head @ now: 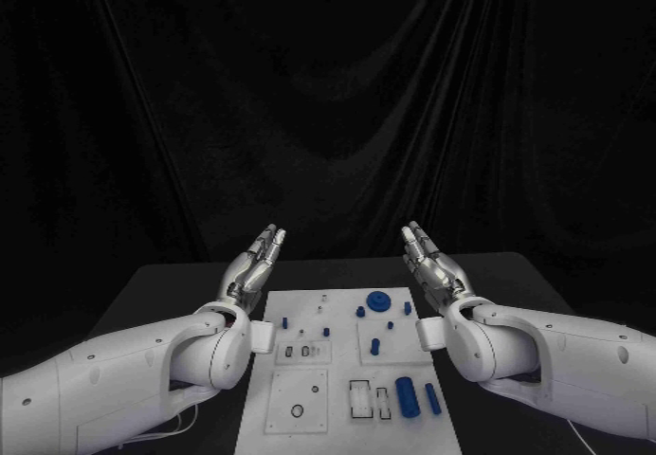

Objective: Assemble the parts on the task board

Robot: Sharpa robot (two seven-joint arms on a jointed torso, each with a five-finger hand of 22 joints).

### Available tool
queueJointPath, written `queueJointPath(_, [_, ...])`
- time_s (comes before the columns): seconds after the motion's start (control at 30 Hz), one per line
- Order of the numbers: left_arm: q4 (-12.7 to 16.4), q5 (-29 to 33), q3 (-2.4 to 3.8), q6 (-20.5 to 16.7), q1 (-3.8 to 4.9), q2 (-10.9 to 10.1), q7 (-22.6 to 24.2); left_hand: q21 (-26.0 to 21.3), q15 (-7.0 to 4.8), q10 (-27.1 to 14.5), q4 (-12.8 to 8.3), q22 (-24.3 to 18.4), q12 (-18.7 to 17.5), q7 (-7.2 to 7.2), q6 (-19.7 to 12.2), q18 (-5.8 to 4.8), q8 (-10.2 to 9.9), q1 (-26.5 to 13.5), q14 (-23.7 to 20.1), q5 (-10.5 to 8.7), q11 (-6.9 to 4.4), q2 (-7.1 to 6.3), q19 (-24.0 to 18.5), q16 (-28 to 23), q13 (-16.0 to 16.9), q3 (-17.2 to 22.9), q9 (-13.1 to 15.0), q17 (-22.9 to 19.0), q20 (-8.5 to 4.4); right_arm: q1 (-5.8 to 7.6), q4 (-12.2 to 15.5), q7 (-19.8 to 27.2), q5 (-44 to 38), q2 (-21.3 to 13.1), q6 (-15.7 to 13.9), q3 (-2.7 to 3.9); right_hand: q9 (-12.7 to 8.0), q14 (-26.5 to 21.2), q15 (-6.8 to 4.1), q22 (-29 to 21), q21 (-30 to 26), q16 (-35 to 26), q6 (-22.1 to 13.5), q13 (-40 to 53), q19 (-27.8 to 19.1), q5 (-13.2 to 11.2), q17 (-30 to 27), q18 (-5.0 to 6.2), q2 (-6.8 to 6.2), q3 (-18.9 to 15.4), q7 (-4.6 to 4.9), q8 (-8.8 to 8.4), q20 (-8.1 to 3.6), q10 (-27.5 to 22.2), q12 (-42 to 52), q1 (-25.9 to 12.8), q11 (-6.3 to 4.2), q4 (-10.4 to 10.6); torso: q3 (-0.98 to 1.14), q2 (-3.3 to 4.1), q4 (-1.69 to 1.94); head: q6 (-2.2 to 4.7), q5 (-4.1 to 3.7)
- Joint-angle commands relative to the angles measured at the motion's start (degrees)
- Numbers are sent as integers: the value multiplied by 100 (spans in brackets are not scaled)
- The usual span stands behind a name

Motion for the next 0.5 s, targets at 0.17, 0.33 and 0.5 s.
queueJointPath(0.17, [-92, 244, -288, 1842, 235, 9, 1063, -34, -76, -1, 74, -5, -20, -71, 111, 280, 32, 333, 7, 80, -101, 41, 4, -21, -10, -37, 14, -10, 351, 145, -4, 324, 639, -36, 1121, -179, 13, -2, -1290, -9, -32, -22, 41, -9, -1, -328, -10, 87, -205, -67, 9, 10, -603, 1, -28, 557, 21, 27, 1, -1, 2, 0, 1])
queueJointPath(0.33, [-128, 288, -416, 2232, 320, 9, 1258, -34, -2, -1, 79, -5, -20, -35, 135, 305, 37, 354, 7, 138, -57, 62, 4, -21, -10, -31, 18, -10, 427, 151, -5, 328, 649, -37, 1139, -188, 22, -2, -1004, -9, -32, -22, 78, -9, -1, -331, -10, 67, -197, -23, 202, 19, -374, 1, -28, 616, 263, 51, 1, -1, 2, 0, 1])
queueJointPath(0.5, [-398, 299, -441, 2933, 326, 79, 1341, -34, 24, -1, 75, -5, -20, -9, 186, 304, 46, 399, 7, 212, -52, 60, 4, -21, -10, -5, 26, -10, 473, 150, -114, 184, 497, -81, 1665, -188, 53, -2, -762, -9, -32, -22, 206, -9, -1, -345, -10, 89, -177, -8, 385, 59, -78, 1, -28, 622, 512, 66, 1, -3, 3, -300, -23])
